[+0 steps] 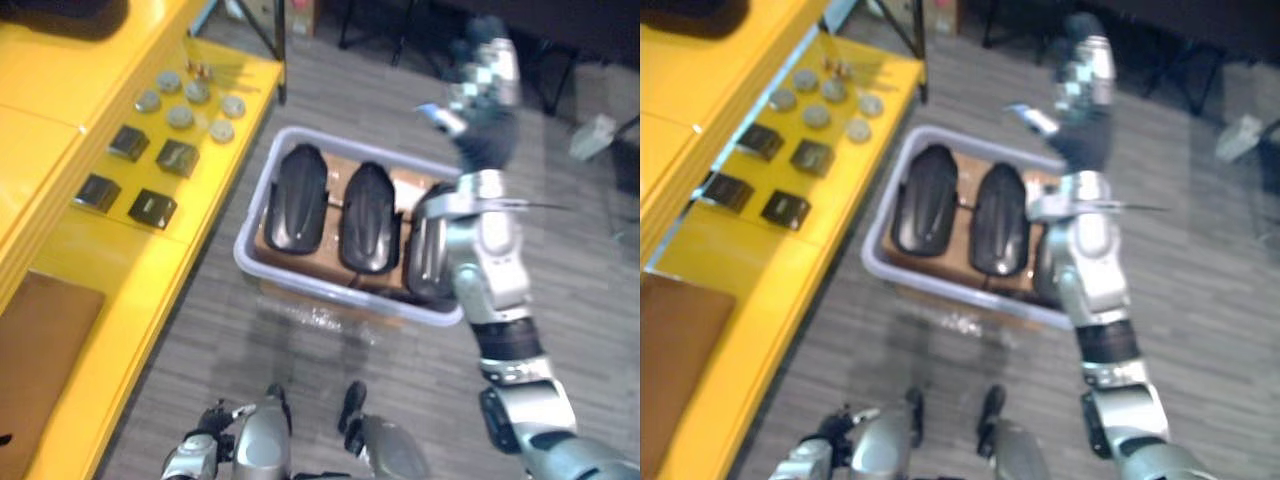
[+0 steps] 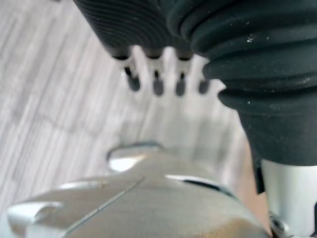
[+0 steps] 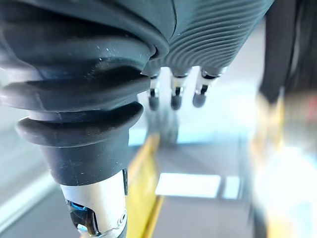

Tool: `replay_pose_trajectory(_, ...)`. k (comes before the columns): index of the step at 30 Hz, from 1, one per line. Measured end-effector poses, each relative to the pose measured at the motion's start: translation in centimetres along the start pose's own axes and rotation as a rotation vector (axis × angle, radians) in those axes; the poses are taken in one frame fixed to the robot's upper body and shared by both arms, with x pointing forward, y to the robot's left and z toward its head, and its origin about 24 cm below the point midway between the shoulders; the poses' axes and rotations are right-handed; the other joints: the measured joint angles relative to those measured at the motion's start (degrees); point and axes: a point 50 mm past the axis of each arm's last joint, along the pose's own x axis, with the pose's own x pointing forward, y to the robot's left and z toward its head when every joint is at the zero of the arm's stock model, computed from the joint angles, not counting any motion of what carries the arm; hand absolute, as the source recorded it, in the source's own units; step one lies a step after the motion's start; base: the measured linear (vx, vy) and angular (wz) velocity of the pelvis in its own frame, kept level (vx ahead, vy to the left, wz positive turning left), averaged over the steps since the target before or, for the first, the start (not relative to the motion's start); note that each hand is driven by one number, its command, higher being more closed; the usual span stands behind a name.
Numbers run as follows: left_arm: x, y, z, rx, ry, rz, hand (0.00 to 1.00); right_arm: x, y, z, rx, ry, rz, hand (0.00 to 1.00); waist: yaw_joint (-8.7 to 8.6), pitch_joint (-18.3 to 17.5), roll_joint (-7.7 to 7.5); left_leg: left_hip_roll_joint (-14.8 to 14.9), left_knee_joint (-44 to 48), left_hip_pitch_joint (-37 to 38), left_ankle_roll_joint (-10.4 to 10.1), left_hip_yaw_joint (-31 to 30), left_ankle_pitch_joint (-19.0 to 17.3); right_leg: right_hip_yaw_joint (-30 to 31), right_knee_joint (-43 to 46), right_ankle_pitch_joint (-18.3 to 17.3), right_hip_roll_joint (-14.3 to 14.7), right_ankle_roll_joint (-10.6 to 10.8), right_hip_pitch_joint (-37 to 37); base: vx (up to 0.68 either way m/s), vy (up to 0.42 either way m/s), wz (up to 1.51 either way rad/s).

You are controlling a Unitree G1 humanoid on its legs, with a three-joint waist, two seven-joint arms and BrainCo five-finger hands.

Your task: Walk over and take plastic housings, then place them on the shelf

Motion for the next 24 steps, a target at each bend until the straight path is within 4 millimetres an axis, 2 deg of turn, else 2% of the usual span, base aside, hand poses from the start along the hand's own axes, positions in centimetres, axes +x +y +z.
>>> replay_pose_trajectory(5,0.0,0.2,0.8,-0.007,-0.057,0.011,0.0,0.5,-7.2,-1.8,-0.103,0.1,-0.384,0.0,-0.69,0.9,-0.16,0.0,2.2,-5.6,0.3,-0.9,-0.2,0.2,2.6,0.1,-0.2,-0.1,-5.5,-0.07,0.001,0.01)
replay_pose_trajectory(7,0.1,0.2,0.9,-0.007,-0.066,0.011,0.0,0.4,-8.7,-2.3,-0.106,0.13,-0.472,0.0,-0.75,0.9,-0.16,-0.1,2.5,-6.8,0.3,-1.4,-0.2,0.1,3.1,0.1,-0.3,-0.1,-6.8,-0.07,0.02,0.09)
replay_pose_trajectory(9,0.2,0.1,1.5,-0.017,-0.083,0.009,0.0,0.1,-11.2,-3.0,-0.13,0.175,-0.592,0.0,-0.74,0.9,-0.09,-0.6,3.3,-9.7,0.4,-1.7,-0.2,0.0,4.5,0.1,-0.9,-0.1,-9.8,-0.08,0.017,0.06)
replay_pose_trajectory(13,0.5,0.0,2.2,-0.066,-0.09,0.019,0.0,-0.4,-13.4,-4.0,-0.193,0.238,-0.66,0.0,-1.3,1.2,0.39,-1.1,5.3,-13.9,0.9,-2.1,-0.1,0.1,6.7,0.1,-1.6,0.0,-13.9,-0.08,0.046,0.02)
replay_pose_trajectory(15,0.5,-0.2,2.7,-0.098,-0.115,0.015,0.0,-0.7,-14.7,-4.4,-0.234,0.278,-0.694,0.0,-1.63,1.6,1.13,-1.5,6.3,-16.1,1.3,-3.2,0.0,-0.6,7.8,0.1,-2.1,0.0,-15.4,-0.05,0.035,0.15)
replay_pose_trajectory(19,0.5,-0.5,3.3,-0.108,-0.146,0.007,0.0,-0.8,-15.8,-4.6,-0.24,0.309,-0.732,0.0,-1.3,1.9,1.7,-2.0,7.1,-18.6,1.8,-3.4,0.4,-0.9,9.1,0.1,-2.8,0.0,-18.1,-0.05,0.017,0.08)
replay_pose_trajectory(20,0.5,-0.6,3.4,-0.121,-0.151,0.004,0.0,-0.8,-16.0,-4.6,-0.246,0.313,-0.731,0.0,-1.29,2.0,1.85,-2.1,7.4,-19.1,1.8,-3.5,0.4,-0.9,9.4,0.1,-2.9,0.0,-18.5,-0.03,0.015,0.05)
replay_pose_trajectory(22,0.5,-1.1,4.0,-0.136,-0.181,-0.013,0.0,-0.3,-16.7,-3.7,-0.27,0.294,-0.728,0.0,-1.07,2.7,3.21,-2.3,8.3,-20.6,1.9,-3.8,0.4,-1.0,10.5,0.1,-3.4,0.0,-19.8,-0.03,0.022,0.06)
replay_pose_trajectory(24,0.5,-1.4,4.4,-0.164,-0.197,-0.019,0.0,0.2,-16.7,-3.2,-0.272,0.278,-0.723,0.0,-1.01,2.9,3.67,-2.5,8.8,-21.9,2.1,-3.9,0.5,-1.0,11.3,0.1,-3.7,0.0,-21.2,-0.04,0.014,0.02)
